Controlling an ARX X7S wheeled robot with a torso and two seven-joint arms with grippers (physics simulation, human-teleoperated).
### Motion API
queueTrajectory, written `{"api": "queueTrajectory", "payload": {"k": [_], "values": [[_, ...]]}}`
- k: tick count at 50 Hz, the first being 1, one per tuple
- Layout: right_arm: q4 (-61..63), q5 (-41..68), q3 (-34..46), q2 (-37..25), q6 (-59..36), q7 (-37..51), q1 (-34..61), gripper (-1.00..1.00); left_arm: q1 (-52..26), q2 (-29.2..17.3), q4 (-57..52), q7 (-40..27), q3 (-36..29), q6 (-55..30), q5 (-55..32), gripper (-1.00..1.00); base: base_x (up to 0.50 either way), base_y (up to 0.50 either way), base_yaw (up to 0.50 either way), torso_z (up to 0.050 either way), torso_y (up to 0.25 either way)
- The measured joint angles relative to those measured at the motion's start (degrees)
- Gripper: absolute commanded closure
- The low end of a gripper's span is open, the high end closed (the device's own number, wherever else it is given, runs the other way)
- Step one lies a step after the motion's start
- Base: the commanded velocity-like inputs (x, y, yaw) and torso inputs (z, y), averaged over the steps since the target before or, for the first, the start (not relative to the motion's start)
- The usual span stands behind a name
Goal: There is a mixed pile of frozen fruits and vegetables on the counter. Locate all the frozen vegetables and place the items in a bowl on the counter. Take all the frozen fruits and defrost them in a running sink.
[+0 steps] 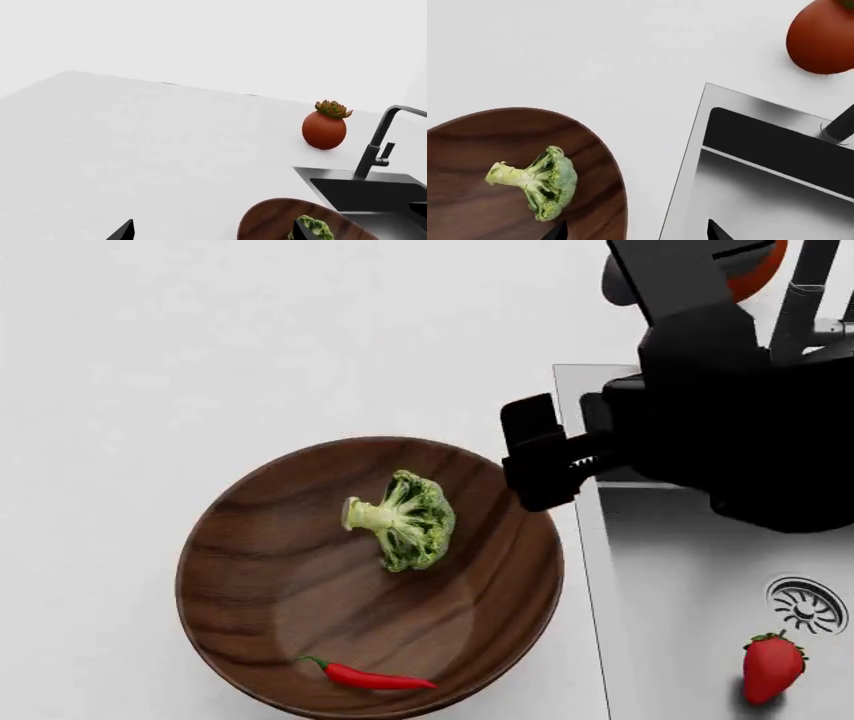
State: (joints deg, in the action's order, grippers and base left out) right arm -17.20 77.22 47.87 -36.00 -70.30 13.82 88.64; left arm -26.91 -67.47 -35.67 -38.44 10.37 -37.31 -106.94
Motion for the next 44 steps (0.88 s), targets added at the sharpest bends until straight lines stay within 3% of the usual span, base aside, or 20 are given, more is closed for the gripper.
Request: {"api": "queueTrajectory", "payload": {"k": [17, 44], "values": [[1.3, 2.8, -5.3, -7.6, 3.5, 8.8, -5.1, -1.00, 10.0, -1.4, 0.3, -0.2, 13.2, -2.8, -0.3, -1.00, 0.00, 0.00, 0.00, 0.000, 0.000], [-1.8, 3.9, -9.5, -15.1, 7.7, 16.9, -11.1, -1.00, 22.8, 2.4, 0.6, 0.1, 35.9, -14.3, 0.6, -1.00, 0.00, 0.00, 0.00, 0.000, 0.000]]}}
